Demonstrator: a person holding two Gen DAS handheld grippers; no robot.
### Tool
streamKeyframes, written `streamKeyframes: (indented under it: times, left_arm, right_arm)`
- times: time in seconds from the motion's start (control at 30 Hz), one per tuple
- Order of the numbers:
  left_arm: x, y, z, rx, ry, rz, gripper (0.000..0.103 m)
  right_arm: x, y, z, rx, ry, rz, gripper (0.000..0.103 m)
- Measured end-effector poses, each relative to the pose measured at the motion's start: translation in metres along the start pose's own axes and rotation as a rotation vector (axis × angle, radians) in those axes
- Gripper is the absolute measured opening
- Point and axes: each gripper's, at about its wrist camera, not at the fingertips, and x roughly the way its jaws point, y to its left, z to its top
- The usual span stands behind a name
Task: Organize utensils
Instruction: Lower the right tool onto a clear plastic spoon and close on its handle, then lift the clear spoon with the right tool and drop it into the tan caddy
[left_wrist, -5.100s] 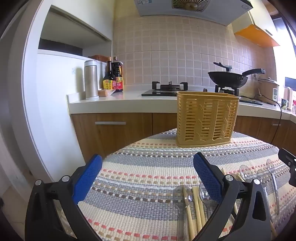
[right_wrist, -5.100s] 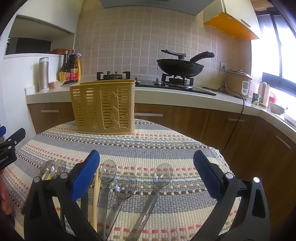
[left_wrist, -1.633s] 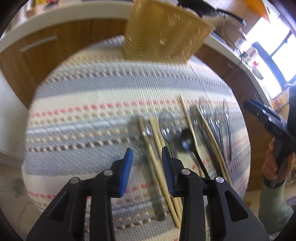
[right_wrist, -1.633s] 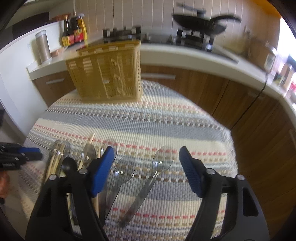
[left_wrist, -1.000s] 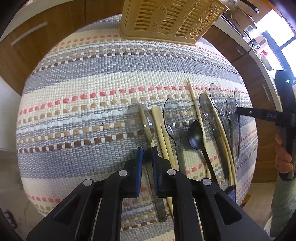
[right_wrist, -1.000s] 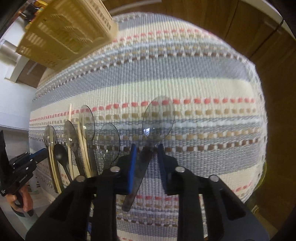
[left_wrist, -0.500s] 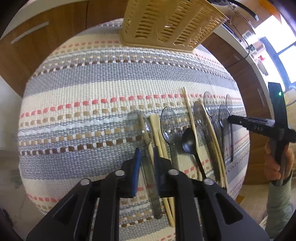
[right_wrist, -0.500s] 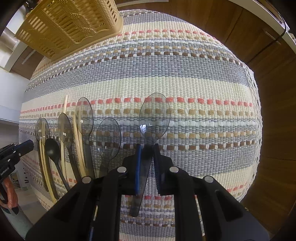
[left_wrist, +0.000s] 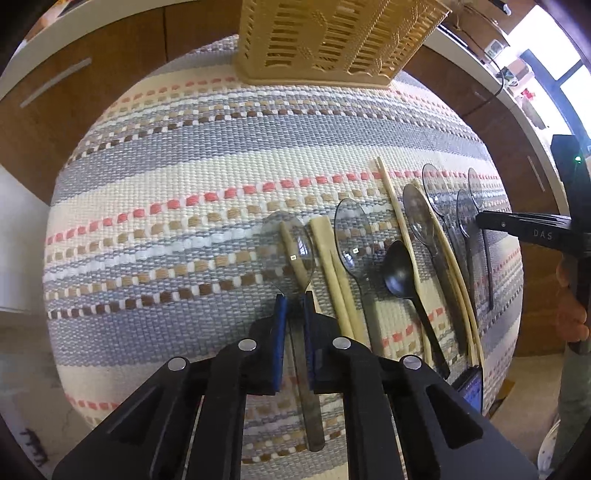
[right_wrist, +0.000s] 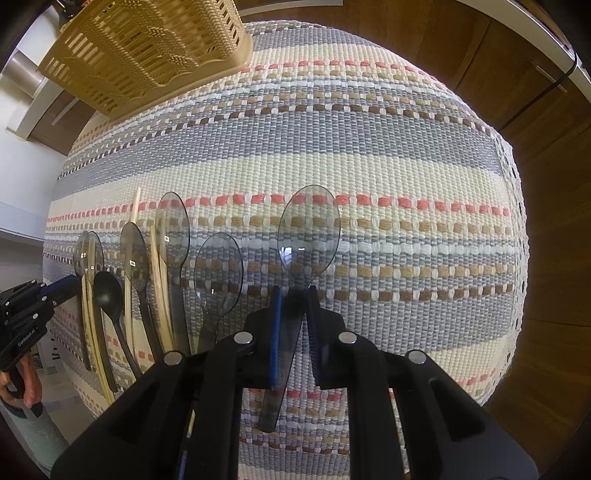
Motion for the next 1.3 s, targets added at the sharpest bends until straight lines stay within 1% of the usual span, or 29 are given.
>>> streamKeyframes:
  times: [0.03, 0.17, 0.2, 0.23, 0.27, 0.3, 0.33, 0.43, 0.47, 0.5, 0.6, 0.7, 0.77, 0.8, 0.87, 0.9, 0.97, 1.03, 1.07, 1.13, 1.17, 1.2, 1.27, 1.3]
  left_arm:
    - [0.000, 0.005, -0.004, -0.008, 0.001, -0.015, 0.007]
    - [-0.004, 0.015, -0.019, 0.008, -0.006, 0.007, 0.008]
    - [-0.004, 0.015, -0.018, 0.012, -0.005, 0.028, 0.014]
    - [-0.005, 0.012, -0.018, 0.028, -0.005, 0.072, 0.017]
    - [-0.004, 0.008, -0.017, 0.045, -0.003, 0.109, 0.026]
    - [-0.004, 0.005, -0.018, 0.059, 0.003, 0.142, 0.032]
    - [-0.002, -0.001, -0.016, 0.078, 0.011, 0.167, 0.031]
    - [-0.001, -0.009, -0.016, 0.103, 0.026, 0.203, 0.031]
    - [0.000, -0.012, -0.014, 0.104, 0.028, 0.213, 0.027]
    - [0.001, -0.015, -0.013, 0.107, 0.027, 0.226, 0.010]
    - [-0.001, -0.020, -0.013, 0.092, 0.008, 0.223, 0.010]
    - [-0.009, -0.020, -0.014, 0.076, -0.038, 0.186, 0.010]
    - [-0.025, -0.021, -0.011, 0.058, -0.113, 0.144, 0.009]
    - [-0.038, -0.023, -0.010, 0.047, -0.164, 0.118, 0.009]
    - [-0.060, -0.026, -0.007, 0.033, -0.237, 0.090, 0.009]
    - [-0.077, -0.028, -0.005, 0.028, -0.295, 0.070, 0.009]
    - [-0.100, -0.030, 0.001, 0.028, -0.376, 0.041, 0.010]
    - [-0.126, -0.035, 0.010, 0.039, -0.469, -0.014, 0.010]
    - [-0.136, -0.037, 0.015, 0.039, -0.508, -0.027, 0.010]
    - [-0.158, -0.044, 0.031, 0.043, -0.602, -0.051, 0.010]
    - [-0.162, -0.046, 0.044, 0.044, -0.632, -0.052, 0.010]
    - [-0.170, -0.049, 0.055, 0.045, -0.687, -0.039, 0.010]
    - [-0.184, -0.054, 0.068, 0.042, -0.758, -0.035, 0.010]
    - [-0.186, -0.056, 0.084, 0.033, -0.798, -0.041, 0.010]
  right_arm:
    - [0.000, 0.000, 0.000, -0.001, 0.000, 0.001, 0.011]
    - [0.001, 0.001, 0.001, -0.006, 0.001, -0.005, 0.011]
    - [0.001, 0.002, 0.001, -0.007, 0.004, -0.009, 0.012]
    - [0.001, 0.003, 0.001, -0.009, 0.009, -0.014, 0.012]
    - [0.001, 0.004, 0.002, -0.010, 0.012, -0.017, 0.012]
    - [0.002, 0.006, 0.003, -0.013, 0.020, -0.025, 0.012]
    - [0.002, 0.008, 0.005, -0.017, 0.025, -0.032, 0.012]
    - [0.003, 0.016, 0.008, -0.049, 0.039, -0.062, 0.013]
    - [0.004, 0.019, 0.008, -0.054, 0.041, -0.067, 0.013]
    - [0.004, 0.021, 0.008, -0.060, 0.043, -0.073, 0.012]
    - [0.003, 0.028, 0.006, -0.089, 0.024, -0.092, 0.011]
    - [0.001, 0.035, 0.002, -0.120, -0.017, -0.085, 0.010]
    - [-0.003, 0.037, -0.004, -0.126, -0.043, -0.067, 0.010]
    - [-0.008, 0.039, -0.006, -0.133, -0.065, -0.048, 0.010]
    - [-0.020, 0.043, -0.011, -0.152, -0.114, -0.016, 0.010]
    - [-0.030, 0.046, -0.013, -0.167, -0.155, -0.002, 0.010]
    - [-0.055, 0.053, -0.014, -0.199, -0.254, 0.030, 0.010]
    - [-0.078, 0.059, -0.011, -0.213, -0.346, 0.071, 0.010]
    - [-0.087, 0.060, -0.008, -0.216, -0.385, 0.090, 0.010]
    - [-0.114, 0.066, 0.002, -0.218, -0.503, 0.140, 0.010]
    - [-0.124, 0.065, 0.008, -0.217, -0.540, 0.155, 0.010]
    - [-0.137, 0.068, 0.017, -0.211, -0.597, 0.184, 0.010]
    - [-0.155, 0.071, 0.035, -0.194, -0.673, 0.218, 0.010]
    - [-0.160, 0.067, 0.049, -0.186, -0.701, 0.229, 0.010]
